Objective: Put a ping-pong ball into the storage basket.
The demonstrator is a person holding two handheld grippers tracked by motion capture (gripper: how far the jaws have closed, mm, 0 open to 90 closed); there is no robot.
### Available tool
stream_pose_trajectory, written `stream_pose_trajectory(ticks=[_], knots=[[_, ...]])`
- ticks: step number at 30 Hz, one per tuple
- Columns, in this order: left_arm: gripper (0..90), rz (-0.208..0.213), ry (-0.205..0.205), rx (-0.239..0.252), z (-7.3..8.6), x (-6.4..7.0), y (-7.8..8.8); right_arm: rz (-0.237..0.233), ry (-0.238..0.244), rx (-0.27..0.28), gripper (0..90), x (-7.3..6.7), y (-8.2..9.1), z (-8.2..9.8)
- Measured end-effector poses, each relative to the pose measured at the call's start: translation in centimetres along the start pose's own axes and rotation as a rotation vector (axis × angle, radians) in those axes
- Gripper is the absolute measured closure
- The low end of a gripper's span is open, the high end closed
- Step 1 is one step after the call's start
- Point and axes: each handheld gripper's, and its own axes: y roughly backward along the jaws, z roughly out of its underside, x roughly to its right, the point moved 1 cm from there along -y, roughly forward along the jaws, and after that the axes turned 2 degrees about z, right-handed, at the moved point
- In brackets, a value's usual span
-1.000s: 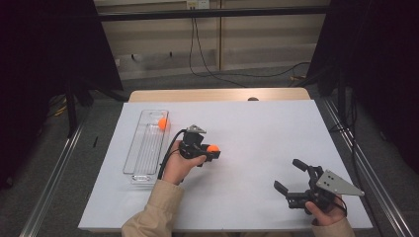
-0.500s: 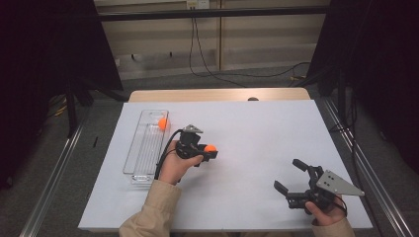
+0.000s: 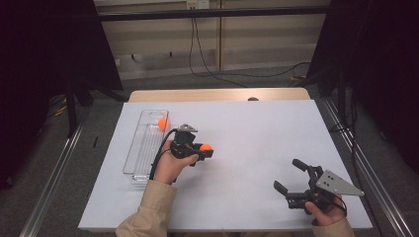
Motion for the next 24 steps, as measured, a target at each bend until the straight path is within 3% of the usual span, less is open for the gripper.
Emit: stream_pose_trajectory(ticks=[24], knots=[[50.8, -0.007, 0.032, 0.017, 0.1, -1.0, 1.7, 0.001, 0.005, -0.002, 2.6, 0.0, 0.0, 0.0]])
